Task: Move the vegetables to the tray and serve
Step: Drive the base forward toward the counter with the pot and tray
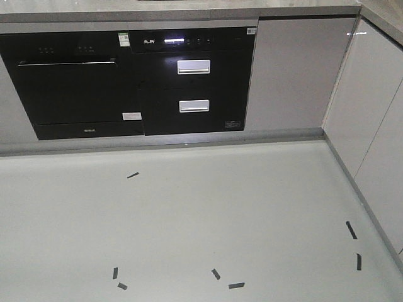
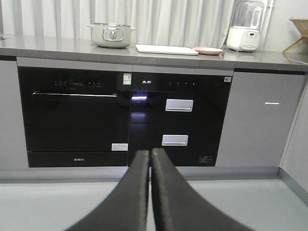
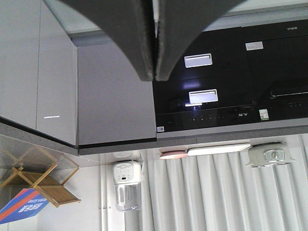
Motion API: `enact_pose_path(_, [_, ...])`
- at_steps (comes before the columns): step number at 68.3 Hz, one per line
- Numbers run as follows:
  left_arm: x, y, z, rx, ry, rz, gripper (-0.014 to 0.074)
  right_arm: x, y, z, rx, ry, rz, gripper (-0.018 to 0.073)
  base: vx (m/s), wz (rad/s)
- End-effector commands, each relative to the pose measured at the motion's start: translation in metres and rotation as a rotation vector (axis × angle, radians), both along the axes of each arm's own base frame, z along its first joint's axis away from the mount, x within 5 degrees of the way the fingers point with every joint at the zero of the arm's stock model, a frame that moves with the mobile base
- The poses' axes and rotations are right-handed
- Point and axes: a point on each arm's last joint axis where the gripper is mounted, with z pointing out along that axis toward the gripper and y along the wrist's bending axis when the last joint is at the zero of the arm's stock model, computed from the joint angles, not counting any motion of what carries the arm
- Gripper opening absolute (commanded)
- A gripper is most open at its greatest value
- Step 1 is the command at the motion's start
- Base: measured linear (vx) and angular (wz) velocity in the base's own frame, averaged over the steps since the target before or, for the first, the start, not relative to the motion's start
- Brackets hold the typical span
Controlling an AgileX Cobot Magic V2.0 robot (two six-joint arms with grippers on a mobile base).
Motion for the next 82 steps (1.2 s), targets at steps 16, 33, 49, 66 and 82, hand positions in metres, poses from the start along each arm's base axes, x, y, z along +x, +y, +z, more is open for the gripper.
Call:
enact_pose_path(16, [-0.0001,-0.0006,-0.0008,-0.012,-0.066,-0.006,-0.0006,-0.0005,0.0003,0.0019,-0.012,-0.063,0.001,-0.0003,0.08,0.08])
enact_pose_path(33, [-0.0001,-0.0006,-0.0008,-0.012,-0.066,-0.006,-0.0006,-0.0005,0.0003,0.0019,-0.012,-0.063,0.001,-0.0003,0.08,0.1])
enact_pose_path(49, [-0.0001,-0.0006,-0.0008,-0.012,-0.066,-0.006,-0.0006,-0.0005,0.0003,0.0019,-0.012,-0.063,0.001,-0.0003,0.1,0.05])
enact_pose_path(66, [-0.0001,-0.0006,-0.0008,-0.012,-0.066,-0.006,-0.0006,-0.0005,0.0003,0.0019,-0.012,-0.063,0.001,-0.0003,0.12,0.1])
enact_pose_path(82, [-0.0001,-0.0006,-0.0008,-0.012,-0.066,-0.006,-0.0006,-0.0005,0.0003,0.0019,-0.012,-0.063,0.001,-0.0003,0.13,0.07])
